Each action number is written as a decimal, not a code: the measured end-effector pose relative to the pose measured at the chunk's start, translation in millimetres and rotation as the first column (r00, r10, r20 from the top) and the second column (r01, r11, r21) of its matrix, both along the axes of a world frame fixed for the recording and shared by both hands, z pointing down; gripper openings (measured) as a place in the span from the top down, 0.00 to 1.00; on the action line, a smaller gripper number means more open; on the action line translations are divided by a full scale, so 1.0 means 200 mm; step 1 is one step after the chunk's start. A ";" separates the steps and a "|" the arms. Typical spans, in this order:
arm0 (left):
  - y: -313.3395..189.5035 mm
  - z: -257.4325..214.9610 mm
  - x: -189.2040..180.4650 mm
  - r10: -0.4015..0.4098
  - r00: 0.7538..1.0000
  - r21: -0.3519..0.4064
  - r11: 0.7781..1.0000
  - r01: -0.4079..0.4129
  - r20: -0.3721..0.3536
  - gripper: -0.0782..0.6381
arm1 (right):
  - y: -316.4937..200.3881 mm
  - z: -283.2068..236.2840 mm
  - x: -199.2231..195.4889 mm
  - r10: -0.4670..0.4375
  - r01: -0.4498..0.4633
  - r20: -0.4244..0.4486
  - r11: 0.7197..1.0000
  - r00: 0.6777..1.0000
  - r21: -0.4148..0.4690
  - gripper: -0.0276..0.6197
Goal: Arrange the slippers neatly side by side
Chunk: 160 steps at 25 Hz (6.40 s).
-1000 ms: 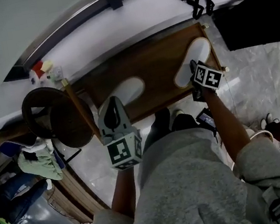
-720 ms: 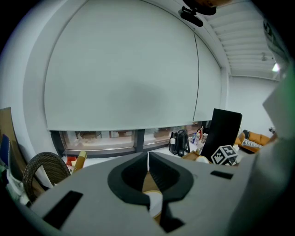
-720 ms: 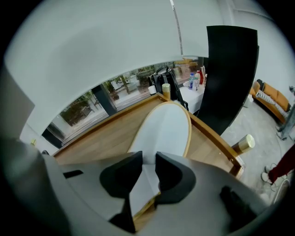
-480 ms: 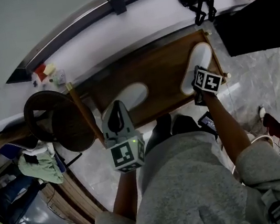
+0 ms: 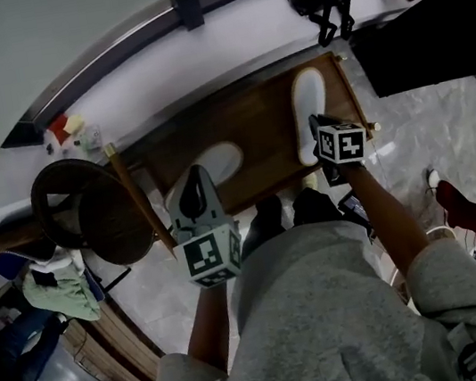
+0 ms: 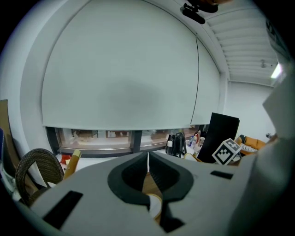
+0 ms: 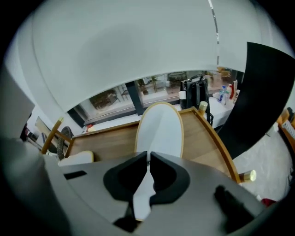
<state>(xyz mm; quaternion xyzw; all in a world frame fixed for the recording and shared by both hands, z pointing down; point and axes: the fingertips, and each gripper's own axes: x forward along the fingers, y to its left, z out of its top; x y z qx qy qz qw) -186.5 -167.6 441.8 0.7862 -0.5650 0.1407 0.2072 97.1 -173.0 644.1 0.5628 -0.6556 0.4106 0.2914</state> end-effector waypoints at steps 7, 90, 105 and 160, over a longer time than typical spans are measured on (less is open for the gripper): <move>0.02 0.02 -0.01 0.001 1.000 0.036 0.999 -0.002 0.017 0.86 | 0.06 -0.09 -0.14 -0.117 0.119 0.056 0.992 0.992 -0.028 0.90; 0.31 1.10 -0.09 0.575 0.622 -0.381 0.818 -0.431 0.532 0.69 | 0.21 -0.67 -0.26 -0.411 0.371 0.041 0.859 0.911 0.353 0.91; 0.25 1.06 -0.06 0.487 0.765 -0.410 0.855 -0.318 0.421 0.85 | 0.22 -0.65 -0.30 -0.427 0.388 0.040 0.854 0.904 0.347 0.91; 0.01 1.15 0.55 -0.234 0.949 -0.615 0.723 0.314 0.210 0.85 | -0.12 -0.57 0.29 -0.503 0.443 0.148 0.842 0.852 0.308 0.91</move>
